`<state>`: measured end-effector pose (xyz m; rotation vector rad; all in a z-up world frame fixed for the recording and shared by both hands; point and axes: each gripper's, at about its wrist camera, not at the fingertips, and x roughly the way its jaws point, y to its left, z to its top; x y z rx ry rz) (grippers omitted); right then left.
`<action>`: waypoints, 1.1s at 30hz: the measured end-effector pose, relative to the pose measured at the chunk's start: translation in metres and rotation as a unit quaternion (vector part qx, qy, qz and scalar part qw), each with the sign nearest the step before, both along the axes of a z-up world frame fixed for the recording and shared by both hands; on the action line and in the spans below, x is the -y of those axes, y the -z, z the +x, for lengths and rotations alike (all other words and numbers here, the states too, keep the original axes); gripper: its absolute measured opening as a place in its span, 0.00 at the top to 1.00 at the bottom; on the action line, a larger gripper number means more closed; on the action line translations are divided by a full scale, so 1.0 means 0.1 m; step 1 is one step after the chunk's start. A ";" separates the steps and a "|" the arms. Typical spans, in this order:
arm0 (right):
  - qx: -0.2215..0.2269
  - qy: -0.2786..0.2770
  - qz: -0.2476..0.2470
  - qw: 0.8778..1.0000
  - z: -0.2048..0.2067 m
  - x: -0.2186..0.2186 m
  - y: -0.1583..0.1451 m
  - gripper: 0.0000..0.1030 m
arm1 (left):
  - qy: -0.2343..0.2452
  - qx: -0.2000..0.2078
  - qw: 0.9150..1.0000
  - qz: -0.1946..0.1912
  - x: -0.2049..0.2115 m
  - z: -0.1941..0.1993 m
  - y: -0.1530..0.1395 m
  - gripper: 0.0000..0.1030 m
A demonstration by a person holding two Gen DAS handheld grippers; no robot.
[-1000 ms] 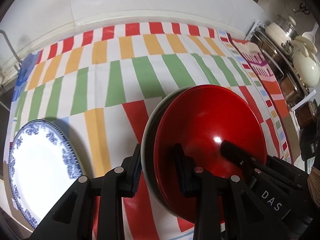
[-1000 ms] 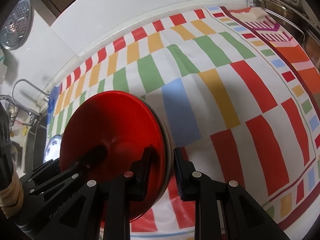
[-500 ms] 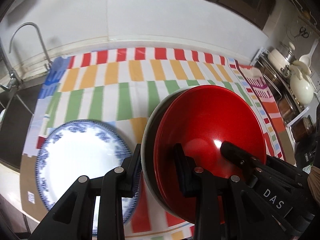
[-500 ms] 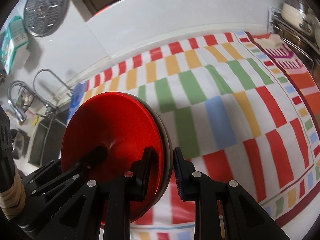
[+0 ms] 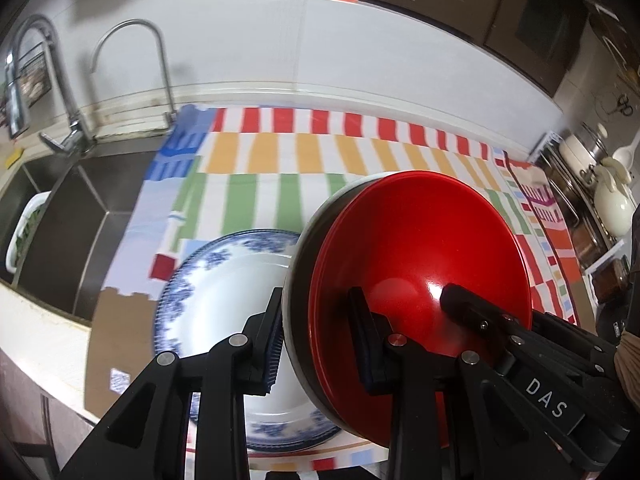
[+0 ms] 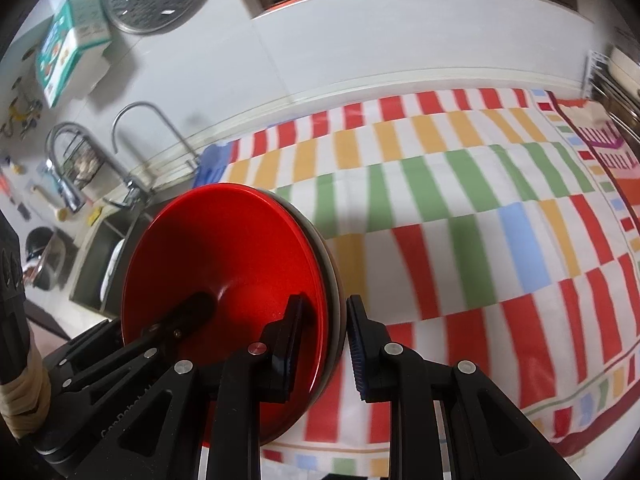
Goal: Organize plates and bowls
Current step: 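Carry the bowl stack with both tools over the blue-and-white plates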
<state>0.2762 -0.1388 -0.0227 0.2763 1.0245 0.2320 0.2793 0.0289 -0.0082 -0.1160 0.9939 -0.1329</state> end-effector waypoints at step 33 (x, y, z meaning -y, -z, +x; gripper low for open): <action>-0.073 -0.033 -0.015 0.997 0.16 -0.85 0.52 0.77 | -0.022 -0.069 0.997 0.000 -0.75 0.10 0.61 0.71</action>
